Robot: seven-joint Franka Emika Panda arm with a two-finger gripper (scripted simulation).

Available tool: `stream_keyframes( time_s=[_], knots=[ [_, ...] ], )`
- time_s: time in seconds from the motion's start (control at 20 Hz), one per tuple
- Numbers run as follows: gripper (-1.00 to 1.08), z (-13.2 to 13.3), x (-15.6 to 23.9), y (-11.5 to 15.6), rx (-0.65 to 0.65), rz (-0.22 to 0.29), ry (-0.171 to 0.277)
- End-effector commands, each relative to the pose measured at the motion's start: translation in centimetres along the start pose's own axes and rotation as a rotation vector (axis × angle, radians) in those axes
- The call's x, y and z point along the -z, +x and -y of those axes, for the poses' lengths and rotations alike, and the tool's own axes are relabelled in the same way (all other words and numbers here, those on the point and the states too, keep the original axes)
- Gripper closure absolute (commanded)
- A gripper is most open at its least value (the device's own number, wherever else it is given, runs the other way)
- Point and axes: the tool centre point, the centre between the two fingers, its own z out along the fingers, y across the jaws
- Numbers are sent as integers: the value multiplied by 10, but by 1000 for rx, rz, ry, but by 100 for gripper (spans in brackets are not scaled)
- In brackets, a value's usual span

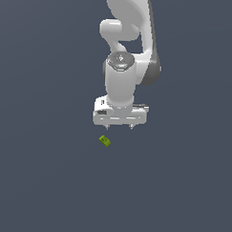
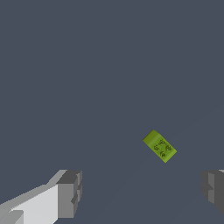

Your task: Pick up the object and move it to a goal position.

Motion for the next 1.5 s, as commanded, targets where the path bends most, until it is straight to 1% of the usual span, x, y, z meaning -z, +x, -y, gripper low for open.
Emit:
stream_keyframes(
  time_s=[0.0, 0.55, 1.1, 1.45],
  knots=[
    [-92, -5, -6, -1, 42, 2, -4],
    [-92, -31, -41, -5, 306, 17, -19],
    [-92, -57, -76, -13, 583, 33, -23],
    [-92, -68, -93, -18, 716, 40, -21]
  ],
)
